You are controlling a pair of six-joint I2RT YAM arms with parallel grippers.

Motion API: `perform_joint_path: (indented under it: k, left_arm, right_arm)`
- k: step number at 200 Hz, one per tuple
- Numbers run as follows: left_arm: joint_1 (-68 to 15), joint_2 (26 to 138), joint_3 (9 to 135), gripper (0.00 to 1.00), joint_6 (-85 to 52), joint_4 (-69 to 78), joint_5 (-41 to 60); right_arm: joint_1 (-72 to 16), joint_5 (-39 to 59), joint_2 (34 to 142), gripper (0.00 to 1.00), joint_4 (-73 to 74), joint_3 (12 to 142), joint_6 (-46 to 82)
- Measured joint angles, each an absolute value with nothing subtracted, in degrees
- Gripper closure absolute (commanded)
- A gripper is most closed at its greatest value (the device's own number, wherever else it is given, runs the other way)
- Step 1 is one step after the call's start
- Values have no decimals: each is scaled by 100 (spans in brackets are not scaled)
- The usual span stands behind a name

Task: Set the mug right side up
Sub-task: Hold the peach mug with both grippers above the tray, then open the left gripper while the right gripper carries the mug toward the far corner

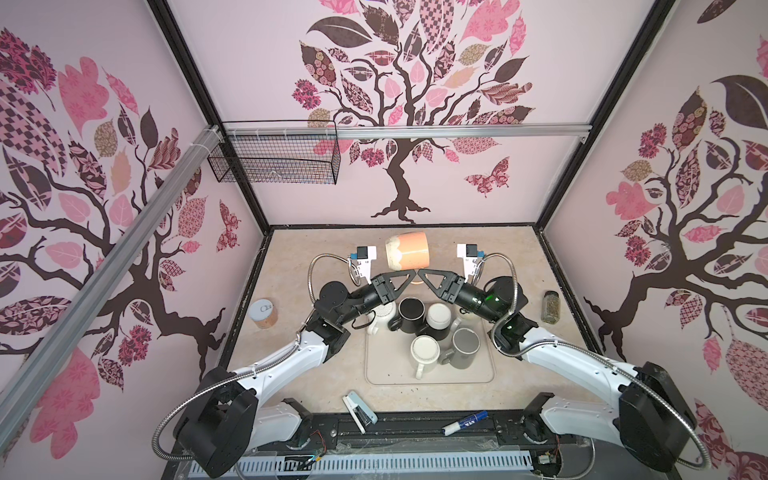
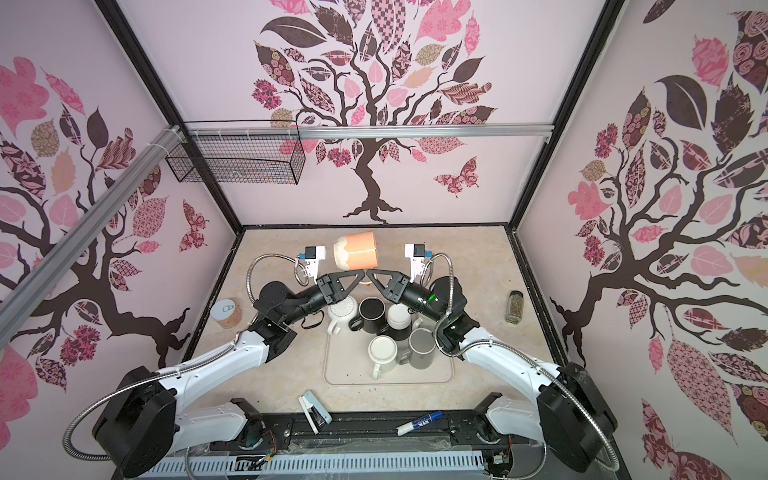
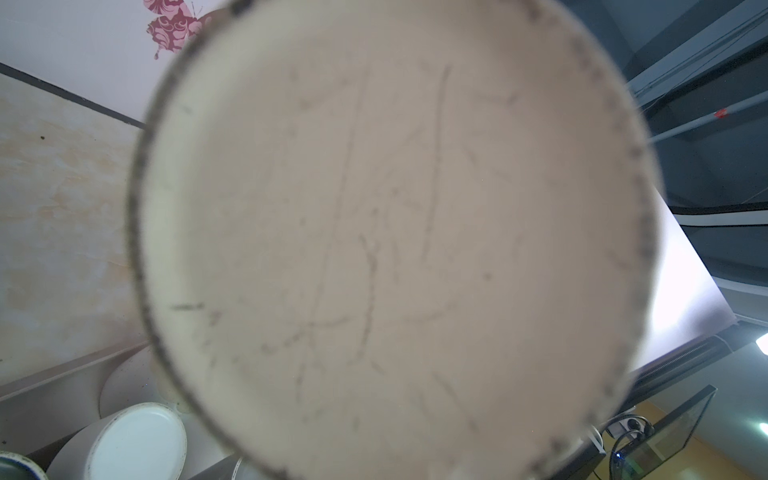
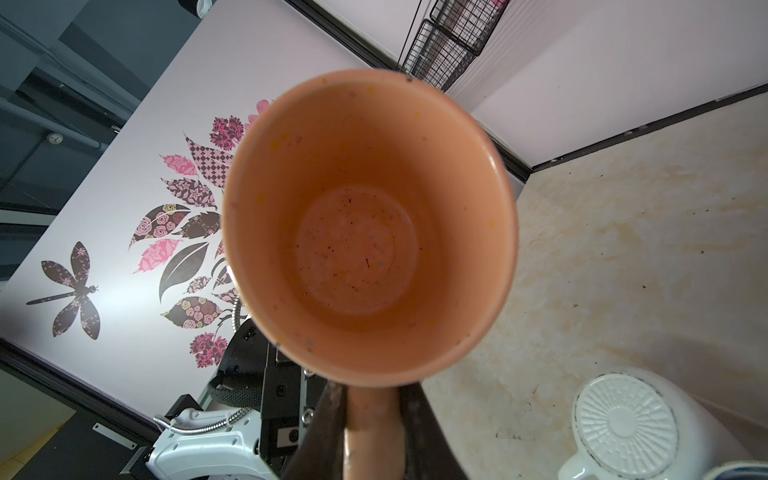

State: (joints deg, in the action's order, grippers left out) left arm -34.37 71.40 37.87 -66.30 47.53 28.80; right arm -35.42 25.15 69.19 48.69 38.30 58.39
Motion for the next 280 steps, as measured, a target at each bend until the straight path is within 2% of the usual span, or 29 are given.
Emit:
perform_joint_path:
  k: [18, 49, 130, 145, 161, 194, 208, 211, 216, 220, 224, 235, 280]
  left_arm:
    - [-3437, 7140, 3787, 100, -6617, 4770, 2880]
    - [-3454, 7170, 3793, 100, -6582, 4762, 2860]
    - [-3588, 7293, 3828, 100, -6442, 4735, 2630]
    - [-3625, 7308, 3837, 100, -6431, 4722, 2563]
    - [-3647, 7325, 3870, 100, -6453, 4729, 2512]
    - [-3664, 7397, 3942, 100, -6442, 4711, 2438]
    - [-3642, 7417, 3986, 60, -6425, 4598, 2427]
    - [-3636, 7419, 4001, 45, -6401, 4560, 2432]
    - [-3616, 7432, 4036, 29, -6346, 4491, 2473]
    - [-3601, 7432, 4056, 19, -6326, 4431, 2526]
    - [-3597, 7443, 4086, 13, -6283, 4366, 2585]
    - [-3573, 7463, 4165, 4, -6211, 4182, 2746]
    - [-2897, 7260, 4209, 4, -5966, 3321, 2941]
  right_arm:
    - [-3524, 2571, 6952, 83, 4939, 3830, 5889]
    - [-3511, 2644, 7035, 76, 5043, 3830, 5948]
    - [-3461, 2679, 7126, 75, 5081, 3830, 6045]
    - [-3441, 2679, 7133, 78, 5083, 3830, 6055]
    - [-3422, 2685, 7137, 100, 5146, 3830, 6088]
    - [-3385, 2687, 7225, 100, 5308, 3830, 6158]
    - [-3367, 2679, 7282, 100, 5345, 3830, 6198]
    - [-3365, 2663, 7290, 100, 5343, 3830, 6206]
    - [-3363, 2633, 7301, 100, 5334, 3830, 6235]
    - [-3358, 2622, 7308, 100, 5310, 3833, 6237]
    - [-3356, 2602, 7321, 100, 5288, 3833, 6246]
    - [-3319, 2617, 7371, 100, 5190, 3848, 6263]
    - [-2694, 2801, 7981, 100, 5081, 4331, 6637]
